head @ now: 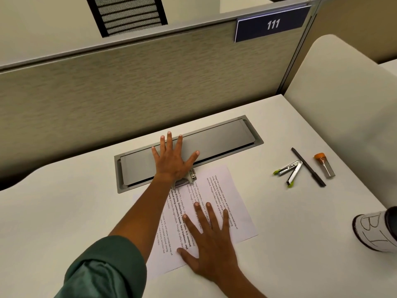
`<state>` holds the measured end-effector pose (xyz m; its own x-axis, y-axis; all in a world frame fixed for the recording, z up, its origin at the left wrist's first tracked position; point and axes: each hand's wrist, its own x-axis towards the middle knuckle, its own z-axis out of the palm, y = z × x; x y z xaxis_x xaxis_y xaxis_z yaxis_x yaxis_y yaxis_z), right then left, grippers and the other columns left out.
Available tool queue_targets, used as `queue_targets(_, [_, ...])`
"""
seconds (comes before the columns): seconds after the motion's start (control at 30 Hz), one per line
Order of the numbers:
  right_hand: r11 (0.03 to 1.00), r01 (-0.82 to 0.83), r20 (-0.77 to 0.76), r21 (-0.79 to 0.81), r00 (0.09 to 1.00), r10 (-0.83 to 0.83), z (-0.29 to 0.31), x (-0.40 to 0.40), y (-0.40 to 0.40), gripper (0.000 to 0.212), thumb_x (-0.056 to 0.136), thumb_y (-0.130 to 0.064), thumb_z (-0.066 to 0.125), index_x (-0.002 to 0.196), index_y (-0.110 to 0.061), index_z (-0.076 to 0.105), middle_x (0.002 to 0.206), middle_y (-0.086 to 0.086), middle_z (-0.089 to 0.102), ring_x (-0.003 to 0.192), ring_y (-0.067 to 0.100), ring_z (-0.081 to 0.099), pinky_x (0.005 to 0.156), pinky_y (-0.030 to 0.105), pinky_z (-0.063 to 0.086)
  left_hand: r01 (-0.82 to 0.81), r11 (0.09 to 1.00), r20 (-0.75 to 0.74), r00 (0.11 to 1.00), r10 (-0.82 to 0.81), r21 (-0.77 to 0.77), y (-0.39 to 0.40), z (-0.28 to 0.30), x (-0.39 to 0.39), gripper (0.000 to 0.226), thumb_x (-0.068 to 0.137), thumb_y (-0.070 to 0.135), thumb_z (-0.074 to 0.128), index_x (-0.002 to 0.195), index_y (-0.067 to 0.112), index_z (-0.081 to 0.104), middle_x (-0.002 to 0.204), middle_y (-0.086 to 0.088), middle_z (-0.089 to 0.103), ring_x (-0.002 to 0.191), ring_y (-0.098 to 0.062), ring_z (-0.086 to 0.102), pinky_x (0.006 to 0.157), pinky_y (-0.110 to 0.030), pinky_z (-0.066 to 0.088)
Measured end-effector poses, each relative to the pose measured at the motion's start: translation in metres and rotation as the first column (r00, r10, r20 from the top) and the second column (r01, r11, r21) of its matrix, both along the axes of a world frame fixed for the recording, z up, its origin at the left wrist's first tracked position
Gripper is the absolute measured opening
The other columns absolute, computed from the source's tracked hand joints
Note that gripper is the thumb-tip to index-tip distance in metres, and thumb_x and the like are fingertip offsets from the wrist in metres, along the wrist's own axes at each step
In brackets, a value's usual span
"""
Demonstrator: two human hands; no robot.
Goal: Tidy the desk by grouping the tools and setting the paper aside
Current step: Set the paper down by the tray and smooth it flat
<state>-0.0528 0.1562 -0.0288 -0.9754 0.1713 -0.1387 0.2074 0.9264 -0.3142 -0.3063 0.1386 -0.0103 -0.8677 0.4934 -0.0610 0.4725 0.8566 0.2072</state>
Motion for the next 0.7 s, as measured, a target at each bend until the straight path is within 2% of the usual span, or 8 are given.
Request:
queue_targets(0.33, [1.000,-0.002,-0.004,0.001,1.000,0.002,0.000,0.000,0.000,0.083,0.079,-0.083,0.030,0.149,-0.038,0.024,0.161,0.001,0.014,0.146,0.032,0.017,0.107,0.069,0.018,-0.007,0.999,0.110,0.994,0.012,-0.048,0.005,-0.007,-0.003,0.092,0.082,0.083,0.015,0.155,0.028,0.005,0.164,-0.008,-0.009,0.150,-0.029,-0.011,0.118,-0.060,-0.001])
queue_targets(0.7, [1.000,-0.003,-0.017,-0.001,1.000,0.003,0.001,0.001,0.001,0.083,0.080,-0.081,0.031,0.150,-0.037,0.023,0.161,0.001,0.013,0.147,0.031,0.015,0.108,0.070,0.018,-0.001,0.997,0.140,0.990,0.012,-0.078,0.006,-0.015,-0.006,0.092,0.081,0.084,0.015,0.155,0.031,-0.001,0.162,-0.007,-0.017,0.149,-0.029,-0.017,0.117,-0.062,-0.005])
